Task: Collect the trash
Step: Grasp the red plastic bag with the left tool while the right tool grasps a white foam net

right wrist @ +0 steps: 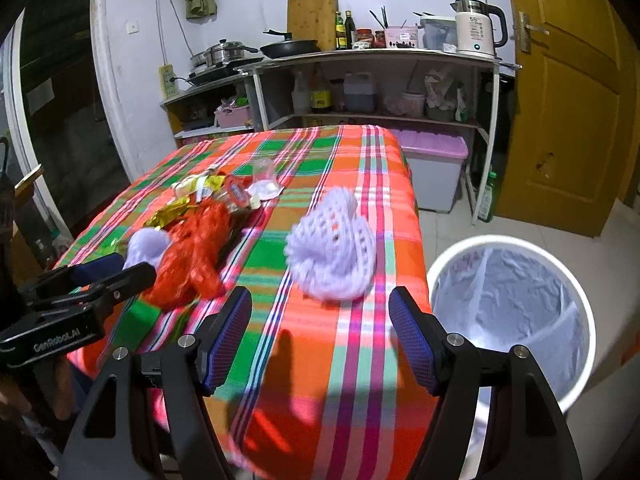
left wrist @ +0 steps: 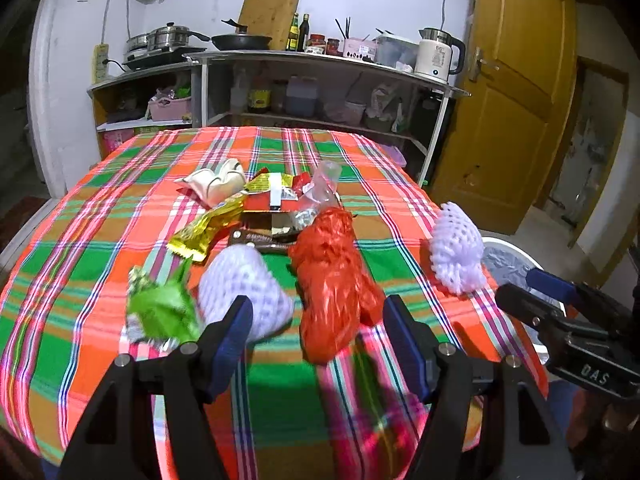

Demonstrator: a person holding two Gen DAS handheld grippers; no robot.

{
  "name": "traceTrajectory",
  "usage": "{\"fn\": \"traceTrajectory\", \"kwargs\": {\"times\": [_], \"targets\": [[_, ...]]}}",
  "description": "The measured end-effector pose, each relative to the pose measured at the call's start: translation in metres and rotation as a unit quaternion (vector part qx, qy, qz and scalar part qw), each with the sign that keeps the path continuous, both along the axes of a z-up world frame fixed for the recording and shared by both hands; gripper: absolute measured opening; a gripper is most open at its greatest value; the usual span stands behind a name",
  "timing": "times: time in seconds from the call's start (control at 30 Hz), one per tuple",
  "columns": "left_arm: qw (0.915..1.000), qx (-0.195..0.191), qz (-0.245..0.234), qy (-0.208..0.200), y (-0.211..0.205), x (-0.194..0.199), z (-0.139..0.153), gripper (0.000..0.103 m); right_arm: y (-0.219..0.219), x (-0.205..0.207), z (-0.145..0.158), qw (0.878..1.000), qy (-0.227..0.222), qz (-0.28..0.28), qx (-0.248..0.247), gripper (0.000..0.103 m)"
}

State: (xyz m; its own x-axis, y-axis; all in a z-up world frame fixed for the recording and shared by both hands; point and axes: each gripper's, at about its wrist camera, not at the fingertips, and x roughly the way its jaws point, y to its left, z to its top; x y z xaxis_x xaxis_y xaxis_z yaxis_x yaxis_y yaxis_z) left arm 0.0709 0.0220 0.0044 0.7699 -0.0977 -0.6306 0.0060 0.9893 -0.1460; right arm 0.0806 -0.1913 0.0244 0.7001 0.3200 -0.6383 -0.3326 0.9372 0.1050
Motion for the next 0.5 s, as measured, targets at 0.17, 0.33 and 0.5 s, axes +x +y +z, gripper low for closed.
{"fn": "traceTrajectory", "kwargs": {"times": [0.17, 0.33, 0.5], "targets": [[0.9999, -0.007, -0.007, 0.008, -0.003, 0.019, -0.003, 0.069, 0.002, 0.032, -0.005, 1.0, 0.014, -0.005, 0.002, 0.071], [0.9998, -0.007, -0.013, 0.015, -0.01, 0.034, -0.005, 0.069, 0.003, 0.057, -0.006, 1.0, 0.02, -0.007, 0.013, 0.071], [0.9996, 0.004, -0.011, 0.027, -0.017, 0.043, -0.013, 0.058, 0.001, 0.081, -0.019, 0.998, 0.058, -0.015, 0.031, 0.07]]}}
